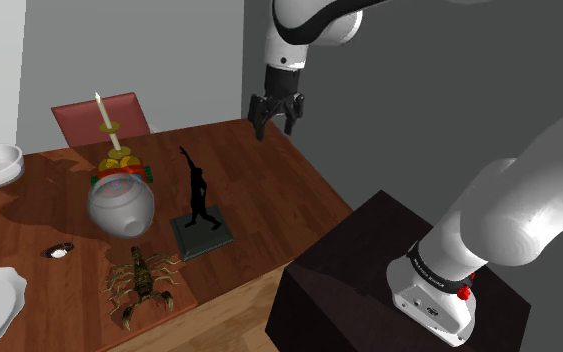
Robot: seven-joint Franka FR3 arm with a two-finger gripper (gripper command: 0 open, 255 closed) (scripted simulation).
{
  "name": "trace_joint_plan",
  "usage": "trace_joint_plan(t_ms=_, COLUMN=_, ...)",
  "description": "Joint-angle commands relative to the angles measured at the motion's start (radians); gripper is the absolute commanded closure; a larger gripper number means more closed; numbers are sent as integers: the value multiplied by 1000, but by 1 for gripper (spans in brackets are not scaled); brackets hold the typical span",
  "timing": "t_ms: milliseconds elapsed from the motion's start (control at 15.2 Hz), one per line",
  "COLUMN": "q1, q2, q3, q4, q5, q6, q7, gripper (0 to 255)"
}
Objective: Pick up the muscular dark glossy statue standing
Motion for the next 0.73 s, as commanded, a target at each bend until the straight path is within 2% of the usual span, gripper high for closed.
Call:
trace_joint_plan(t_ms=0, q1=6, q2=73, q3=9, q4=32, q5=-1, q6=44, q7=8, gripper=0)
trace_joint_plan(t_ms=660, q1=59, q2=451, q3=41, q4=308, q5=-42, q6=159, q7=78, gripper=0)
